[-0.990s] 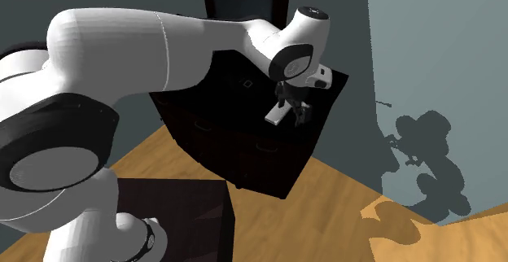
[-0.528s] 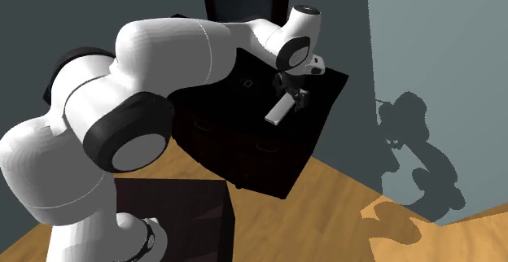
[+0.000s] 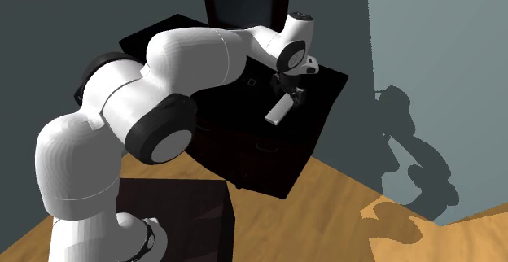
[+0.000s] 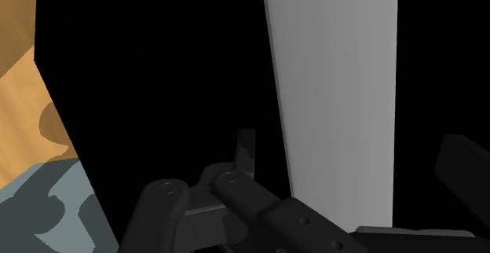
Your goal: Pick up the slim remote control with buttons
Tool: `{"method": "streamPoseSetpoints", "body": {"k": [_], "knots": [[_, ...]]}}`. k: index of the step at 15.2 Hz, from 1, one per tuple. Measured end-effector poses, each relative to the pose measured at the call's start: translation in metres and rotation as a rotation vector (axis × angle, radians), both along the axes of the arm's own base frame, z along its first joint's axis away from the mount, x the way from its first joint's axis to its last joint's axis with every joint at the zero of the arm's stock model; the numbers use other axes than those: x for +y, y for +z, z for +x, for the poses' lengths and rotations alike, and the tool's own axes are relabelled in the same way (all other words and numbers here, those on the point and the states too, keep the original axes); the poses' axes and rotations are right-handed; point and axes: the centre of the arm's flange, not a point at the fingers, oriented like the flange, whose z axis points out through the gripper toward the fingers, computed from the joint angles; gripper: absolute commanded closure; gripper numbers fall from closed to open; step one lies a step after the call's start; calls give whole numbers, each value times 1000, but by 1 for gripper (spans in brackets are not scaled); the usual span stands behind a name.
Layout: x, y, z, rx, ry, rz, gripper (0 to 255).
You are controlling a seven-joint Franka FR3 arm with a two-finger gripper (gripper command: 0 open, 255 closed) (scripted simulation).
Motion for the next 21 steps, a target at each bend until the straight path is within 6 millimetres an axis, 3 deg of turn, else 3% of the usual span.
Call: {"method": "streamPoseSetpoints", "body": {"k": [3,4,14,21], "knots": [[1,-16,-1,0,1,0,0],[1,-18,0,0,1,0,255],[1,-19,0,-1,1,1,255],[0,13,1,0,0,0,255]]}}
